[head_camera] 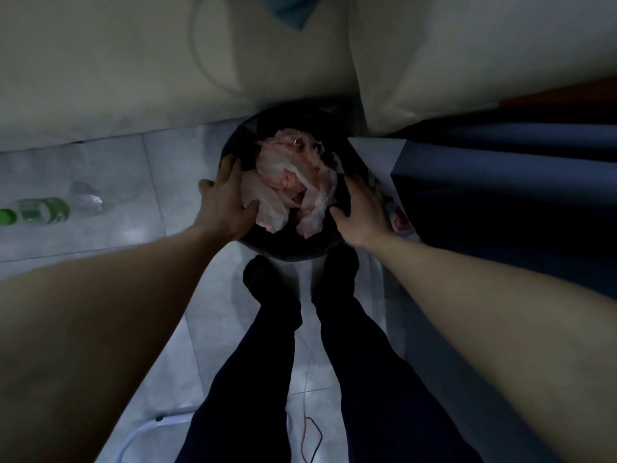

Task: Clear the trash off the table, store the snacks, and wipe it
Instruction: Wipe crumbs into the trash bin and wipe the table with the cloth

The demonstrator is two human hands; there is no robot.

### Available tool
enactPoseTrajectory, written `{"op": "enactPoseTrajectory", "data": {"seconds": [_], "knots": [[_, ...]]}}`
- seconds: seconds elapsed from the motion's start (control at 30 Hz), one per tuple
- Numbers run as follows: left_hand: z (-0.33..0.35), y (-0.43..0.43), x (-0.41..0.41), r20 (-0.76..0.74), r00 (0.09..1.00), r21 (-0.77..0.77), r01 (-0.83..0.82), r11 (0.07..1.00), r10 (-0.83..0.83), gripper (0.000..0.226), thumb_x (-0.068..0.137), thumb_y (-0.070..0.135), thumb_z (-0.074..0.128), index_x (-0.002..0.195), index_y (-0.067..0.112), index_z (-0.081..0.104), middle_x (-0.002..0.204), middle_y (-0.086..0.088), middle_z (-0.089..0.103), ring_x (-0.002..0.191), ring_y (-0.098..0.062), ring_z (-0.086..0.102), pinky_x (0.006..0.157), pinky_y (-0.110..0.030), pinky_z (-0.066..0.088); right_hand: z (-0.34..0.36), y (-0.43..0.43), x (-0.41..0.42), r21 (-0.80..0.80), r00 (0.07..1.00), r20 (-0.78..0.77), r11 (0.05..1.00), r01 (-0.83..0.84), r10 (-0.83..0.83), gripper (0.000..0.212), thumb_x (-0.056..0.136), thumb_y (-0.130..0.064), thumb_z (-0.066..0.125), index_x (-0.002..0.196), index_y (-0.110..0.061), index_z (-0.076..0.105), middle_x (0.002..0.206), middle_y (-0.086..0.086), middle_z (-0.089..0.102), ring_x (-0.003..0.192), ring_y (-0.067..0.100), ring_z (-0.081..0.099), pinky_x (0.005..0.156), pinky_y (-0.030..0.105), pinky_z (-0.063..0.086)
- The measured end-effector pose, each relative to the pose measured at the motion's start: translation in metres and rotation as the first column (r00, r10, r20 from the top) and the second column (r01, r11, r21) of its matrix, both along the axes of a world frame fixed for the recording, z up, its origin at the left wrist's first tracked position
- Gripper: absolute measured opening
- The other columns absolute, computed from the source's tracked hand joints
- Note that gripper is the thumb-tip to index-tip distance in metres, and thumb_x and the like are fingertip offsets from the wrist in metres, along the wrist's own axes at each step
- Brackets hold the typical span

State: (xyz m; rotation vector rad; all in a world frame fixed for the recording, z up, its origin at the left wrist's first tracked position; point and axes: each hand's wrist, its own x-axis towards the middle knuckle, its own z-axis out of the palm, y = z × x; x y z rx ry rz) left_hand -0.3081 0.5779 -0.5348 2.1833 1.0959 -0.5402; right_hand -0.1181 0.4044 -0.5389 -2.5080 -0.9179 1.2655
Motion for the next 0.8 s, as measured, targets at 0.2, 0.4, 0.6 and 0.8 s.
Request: {"op": "enactPoseTrajectory", "data": {"seconds": [0.2,0.4,0.6,0.8], "knots": [[0.043,0.002,-0.014,-0.011,0.999,0.127,-0.044,0.991,0.046,0.082,0.087,0.032,0.062,0.153,0.010,0.018,0.159,-0.007,0.018,0.111,-0.045,0.037,0.088,-0.050,0.043,0.046,0.015,-0.010,-0.032,0.997,0.038,0.997,-0.073,0.074,0.080,0.095,-0.032,0.058,0.158,-0.029,0.008,0.165,-0.001,0.009,0.147,0.038,0.008,0.121,0.049,0.014],[0.111,0.006,-0.017,-0.059,0.998,0.221,0.004,0.975,0.009,0.078,0.093,0.028,0.059,0.153,0.000,0.018,0.162,-0.015,0.013,0.117,-0.043,0.038,0.100,-0.048,0.034,0.108,0.027,-0.020,-0.014,0.981,0.150,0.992,-0.126,0.127,0.080,0.096,-0.037,0.057,0.157,-0.028,0.007,0.165,0.000,0.007,0.131,0.034,0.023,0.113,0.041,0.028],[0.195,0.017,-0.012,-0.132,0.988,0.345,0.125,0.930,-0.084,0.073,0.095,0.028,0.054,0.151,-0.005,0.020,0.161,-0.021,0.014,0.135,-0.037,0.032,0.102,-0.045,0.027,0.187,0.042,-0.013,0.027,0.958,0.247,0.987,-0.157,0.146,0.073,0.098,-0.037,0.053,0.157,-0.022,0.013,0.165,0.002,0.007,0.128,0.034,0.025,0.111,0.038,0.026],[0.278,0.024,-0.003,-0.142,0.990,0.391,0.075,0.917,-0.020,0.076,0.094,0.036,0.052,0.152,-0.001,0.018,0.163,-0.015,0.010,0.129,-0.040,0.039,0.098,-0.044,0.034,0.269,0.049,-0.002,0.066,0.924,0.350,0.981,-0.185,0.151,0.073,0.098,-0.040,0.050,0.157,-0.018,0.015,0.166,0.003,0.009,0.125,0.034,0.029,0.112,0.040,0.029]]}}
